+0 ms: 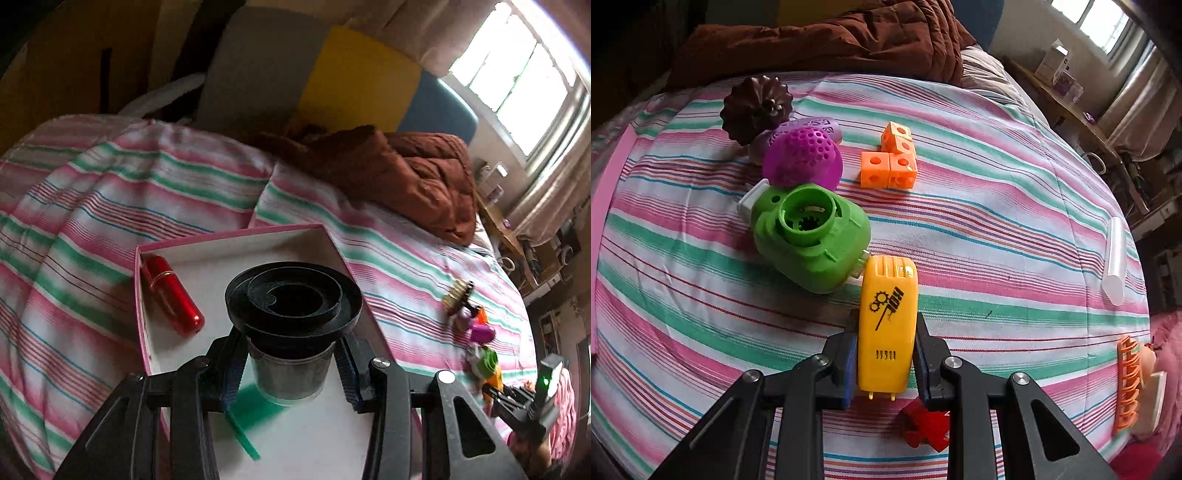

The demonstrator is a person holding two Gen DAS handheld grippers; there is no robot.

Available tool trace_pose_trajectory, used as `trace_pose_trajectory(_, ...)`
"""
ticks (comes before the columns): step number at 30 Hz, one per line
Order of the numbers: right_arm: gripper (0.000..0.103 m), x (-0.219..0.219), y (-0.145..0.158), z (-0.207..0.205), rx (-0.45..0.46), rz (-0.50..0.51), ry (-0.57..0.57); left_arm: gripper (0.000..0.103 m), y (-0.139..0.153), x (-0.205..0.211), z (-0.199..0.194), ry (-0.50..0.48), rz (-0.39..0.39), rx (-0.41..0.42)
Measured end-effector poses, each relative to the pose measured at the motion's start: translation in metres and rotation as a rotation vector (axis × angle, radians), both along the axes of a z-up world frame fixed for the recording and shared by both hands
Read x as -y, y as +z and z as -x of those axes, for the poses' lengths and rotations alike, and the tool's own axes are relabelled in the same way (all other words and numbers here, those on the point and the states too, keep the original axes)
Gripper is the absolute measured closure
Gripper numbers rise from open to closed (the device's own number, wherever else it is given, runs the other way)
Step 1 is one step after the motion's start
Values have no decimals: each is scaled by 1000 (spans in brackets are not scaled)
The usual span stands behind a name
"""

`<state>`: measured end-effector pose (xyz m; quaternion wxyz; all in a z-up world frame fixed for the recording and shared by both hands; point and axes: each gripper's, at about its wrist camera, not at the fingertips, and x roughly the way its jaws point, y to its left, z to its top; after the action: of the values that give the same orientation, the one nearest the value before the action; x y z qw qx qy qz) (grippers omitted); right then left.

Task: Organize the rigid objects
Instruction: 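Carry the cup into the tray and open the left tool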

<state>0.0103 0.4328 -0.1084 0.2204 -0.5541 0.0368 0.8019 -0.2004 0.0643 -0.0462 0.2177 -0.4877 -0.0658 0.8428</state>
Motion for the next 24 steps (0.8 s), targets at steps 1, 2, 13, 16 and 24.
trace_pose_trajectory(1, 77, 0, 0, 0, 0, -1, 1, 59, -5, -1, 5, -1, 7, 16)
trace_pose_trajectory(2, 77, 0, 0, 0, 1, -1, 1, 59, -10, -2, 10, 5, 15, 29)
trace_pose_trajectory(13, 76, 0, 0, 1, 2, -7, 6, 50, -26, -1, 18, 12, 83, 65)
trace_pose_trajectory(16, 76, 0, 0, 1, 2, -8, 5, 39, -14, 1, 14, 7, 83, 32)
trace_pose_trajectory(24, 76, -1, 0, 2, 4, -18, 10, 38, 1, 22, -11, 32, 54, -4)
